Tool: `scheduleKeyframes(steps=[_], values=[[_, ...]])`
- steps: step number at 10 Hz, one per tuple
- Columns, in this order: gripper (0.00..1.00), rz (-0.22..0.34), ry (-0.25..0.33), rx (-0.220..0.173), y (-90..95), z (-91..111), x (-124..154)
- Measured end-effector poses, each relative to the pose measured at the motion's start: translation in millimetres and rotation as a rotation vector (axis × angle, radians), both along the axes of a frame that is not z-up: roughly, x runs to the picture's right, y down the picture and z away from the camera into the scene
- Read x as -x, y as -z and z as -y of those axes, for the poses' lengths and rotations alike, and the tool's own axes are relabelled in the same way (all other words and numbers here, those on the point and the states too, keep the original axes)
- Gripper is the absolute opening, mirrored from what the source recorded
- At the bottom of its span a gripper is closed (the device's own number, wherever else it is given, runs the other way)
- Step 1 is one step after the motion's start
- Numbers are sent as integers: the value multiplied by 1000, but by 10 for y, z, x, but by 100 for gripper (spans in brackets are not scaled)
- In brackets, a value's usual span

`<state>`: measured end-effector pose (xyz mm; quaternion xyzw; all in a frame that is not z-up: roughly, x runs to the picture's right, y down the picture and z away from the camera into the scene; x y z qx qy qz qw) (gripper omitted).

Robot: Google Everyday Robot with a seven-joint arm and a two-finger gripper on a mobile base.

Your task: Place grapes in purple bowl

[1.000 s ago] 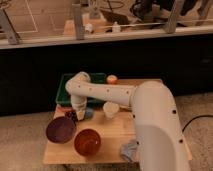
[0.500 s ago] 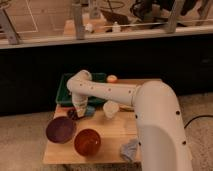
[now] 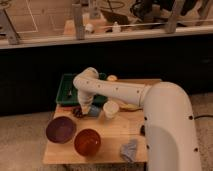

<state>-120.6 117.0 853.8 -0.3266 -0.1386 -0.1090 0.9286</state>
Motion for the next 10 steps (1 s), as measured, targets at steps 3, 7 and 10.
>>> scheduleKeyframes(steps=[3, 7, 10], values=[[0, -3, -98, 31, 11, 78, -289], [0, 68, -274, 83, 1, 122, -618], [0, 98, -296, 46, 156, 334, -619]])
